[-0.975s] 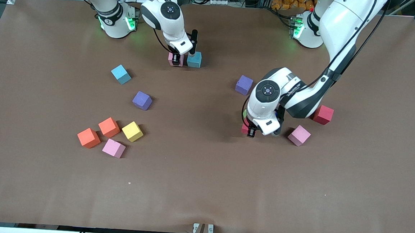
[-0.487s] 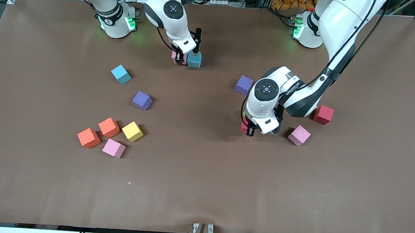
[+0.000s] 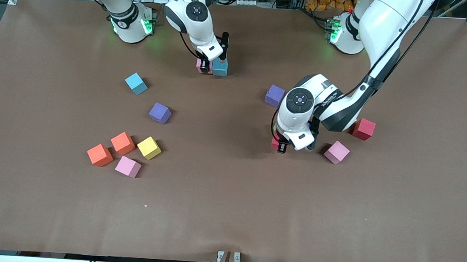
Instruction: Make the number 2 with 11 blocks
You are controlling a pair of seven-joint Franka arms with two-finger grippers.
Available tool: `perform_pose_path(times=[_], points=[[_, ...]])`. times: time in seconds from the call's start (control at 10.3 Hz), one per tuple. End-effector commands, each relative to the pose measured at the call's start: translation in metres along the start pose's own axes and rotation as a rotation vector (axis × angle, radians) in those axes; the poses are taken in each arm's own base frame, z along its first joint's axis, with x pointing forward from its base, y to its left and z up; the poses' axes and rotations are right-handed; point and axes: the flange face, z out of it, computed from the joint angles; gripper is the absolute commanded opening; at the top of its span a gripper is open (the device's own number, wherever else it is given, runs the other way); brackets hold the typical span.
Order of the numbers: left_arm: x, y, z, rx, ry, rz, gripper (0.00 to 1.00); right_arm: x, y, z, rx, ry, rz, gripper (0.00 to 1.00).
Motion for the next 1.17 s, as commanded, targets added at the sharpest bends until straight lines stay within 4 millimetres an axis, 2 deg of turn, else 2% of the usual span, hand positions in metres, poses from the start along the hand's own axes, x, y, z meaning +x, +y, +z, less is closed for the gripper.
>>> perform_pose_path(times=[0.0, 0.19, 0.49, 0.78, 0.88, 1.07], points=[[-0.001, -0.007, -0.007, -0.005, 0.024, -0.012, 0.07, 0.0, -0.001, 0.001, 0.005, 0.008, -0.004, 0.61], [-0.001, -0.007, -0.007, -0.005, 0.024, -0.012, 0.07, 0.0, -0.001, 0.002, 0.004, 0.009, -0.002, 0.78], [-0.001, -0.007, -0.007, -0.005, 0.024, -0.012, 0.07, 0.0, 0.0, 0.002, 0.004, 0.01, 0.001, 0.88], [-0.001, -0.008, -0.009, 0.001, 0.032, -0.02, 0.07, 0.0, 0.001, -0.001, 0.007, 0.014, 0.01, 0.9], [-0.008, -0.011, -0.016, 0.0, 0.031, -0.022, 0.07, 0.0, 0.001, -0.007, 0.002, 0.023, 0.01, 0.91], [-0.03, -0.027, -0.023, 0.034, 0.021, -0.019, 0.07, -0.003, -0.005, -0.033, 0.025, 0.006, 0.004, 0.93]])
